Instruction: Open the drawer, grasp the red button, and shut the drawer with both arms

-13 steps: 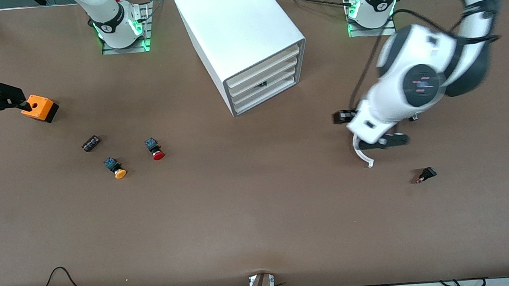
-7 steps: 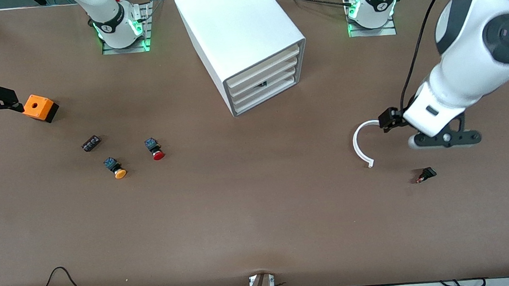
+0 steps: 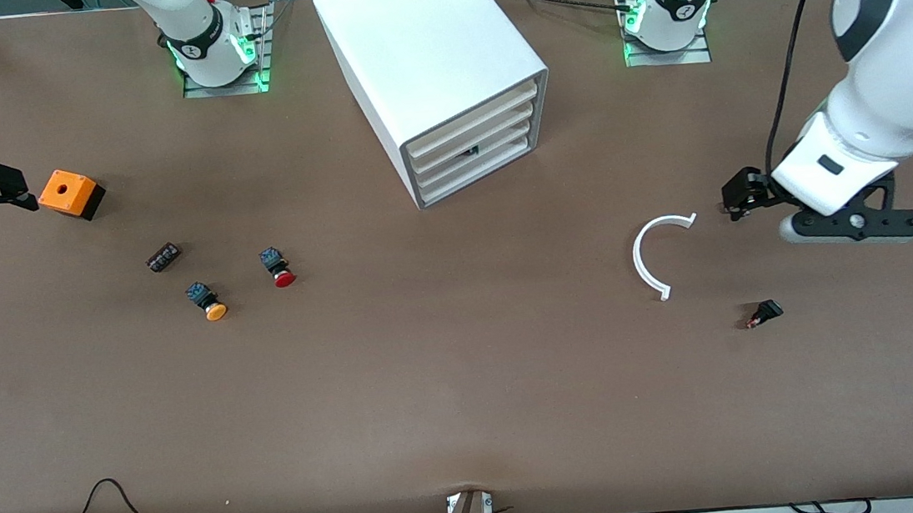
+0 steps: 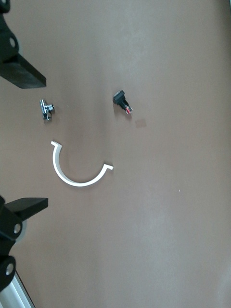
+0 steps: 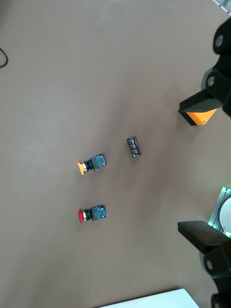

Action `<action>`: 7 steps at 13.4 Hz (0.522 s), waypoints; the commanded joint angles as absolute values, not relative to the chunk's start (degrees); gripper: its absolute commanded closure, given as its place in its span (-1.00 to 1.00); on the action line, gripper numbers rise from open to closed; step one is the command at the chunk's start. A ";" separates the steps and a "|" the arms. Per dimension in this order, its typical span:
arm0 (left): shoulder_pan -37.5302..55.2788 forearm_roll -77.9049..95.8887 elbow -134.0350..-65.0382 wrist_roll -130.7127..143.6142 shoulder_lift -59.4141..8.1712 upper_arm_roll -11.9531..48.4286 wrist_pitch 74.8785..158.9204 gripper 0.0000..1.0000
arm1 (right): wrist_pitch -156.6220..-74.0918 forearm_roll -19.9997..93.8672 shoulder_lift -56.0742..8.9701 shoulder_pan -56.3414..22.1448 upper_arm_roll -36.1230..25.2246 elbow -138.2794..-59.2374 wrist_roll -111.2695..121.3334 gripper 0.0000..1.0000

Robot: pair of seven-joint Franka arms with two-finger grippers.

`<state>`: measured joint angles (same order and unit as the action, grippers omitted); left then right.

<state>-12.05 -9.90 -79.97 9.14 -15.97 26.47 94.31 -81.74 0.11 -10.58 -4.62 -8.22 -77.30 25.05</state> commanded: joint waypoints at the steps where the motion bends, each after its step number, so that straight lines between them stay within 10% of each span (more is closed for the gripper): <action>1: -3.55 -4.07 -86.20 5.19 -9.15 13.68 94.66 -1.00 | -83.75 -0.53 -9.58 -4.57 -8.00 -77.52 24.70 -1.00; 7: 1.41 -0.26 -99.67 4.22 1.58 4.92 99.69 -1.00 | -85.69 -0.18 -10.37 -4.57 -7.91 -78.05 24.08 -1.00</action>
